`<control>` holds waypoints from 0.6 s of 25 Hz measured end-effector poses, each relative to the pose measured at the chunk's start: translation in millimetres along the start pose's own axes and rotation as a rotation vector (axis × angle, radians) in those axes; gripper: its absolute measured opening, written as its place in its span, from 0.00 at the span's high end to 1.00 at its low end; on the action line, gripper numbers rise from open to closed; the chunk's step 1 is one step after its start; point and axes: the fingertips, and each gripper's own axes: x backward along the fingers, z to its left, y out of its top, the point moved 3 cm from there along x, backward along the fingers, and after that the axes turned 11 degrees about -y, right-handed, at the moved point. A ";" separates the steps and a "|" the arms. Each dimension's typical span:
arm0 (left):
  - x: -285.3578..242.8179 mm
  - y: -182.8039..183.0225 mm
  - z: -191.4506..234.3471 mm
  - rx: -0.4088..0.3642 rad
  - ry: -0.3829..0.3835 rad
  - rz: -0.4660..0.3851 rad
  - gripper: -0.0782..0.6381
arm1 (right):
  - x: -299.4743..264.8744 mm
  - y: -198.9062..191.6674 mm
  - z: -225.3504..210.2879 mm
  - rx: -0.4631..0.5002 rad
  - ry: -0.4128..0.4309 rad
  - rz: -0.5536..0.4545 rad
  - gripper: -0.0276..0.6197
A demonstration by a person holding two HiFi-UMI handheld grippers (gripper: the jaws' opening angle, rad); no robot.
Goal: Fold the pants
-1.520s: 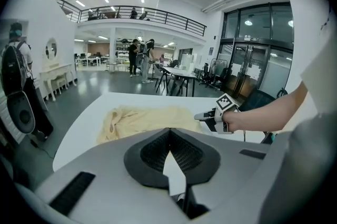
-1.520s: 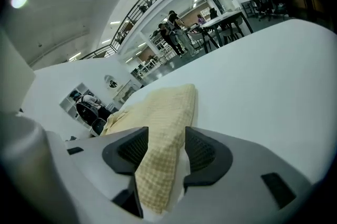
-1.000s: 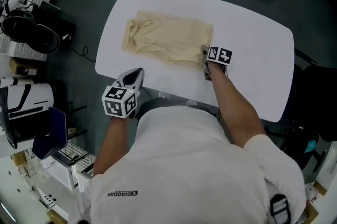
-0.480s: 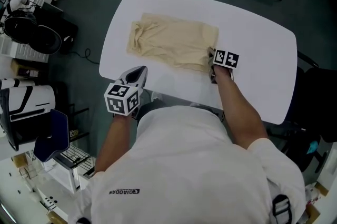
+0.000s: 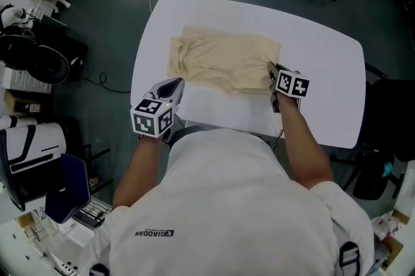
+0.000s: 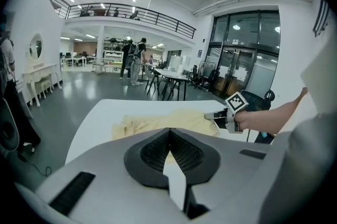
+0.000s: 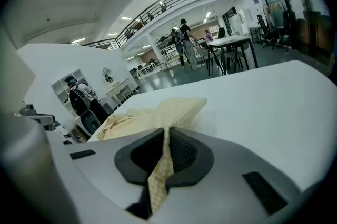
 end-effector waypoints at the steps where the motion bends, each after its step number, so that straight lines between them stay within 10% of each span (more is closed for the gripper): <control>1: 6.8 2.6 11.7 -0.005 -0.009 -0.006 0.85 | 3.7 2.7 10.0 0.013 -0.013 -0.013 0.90; 15: 45.5 8.6 114.2 -0.032 -0.160 -0.013 0.85 | 18.4 34.3 113.9 0.046 -0.125 -0.116 0.90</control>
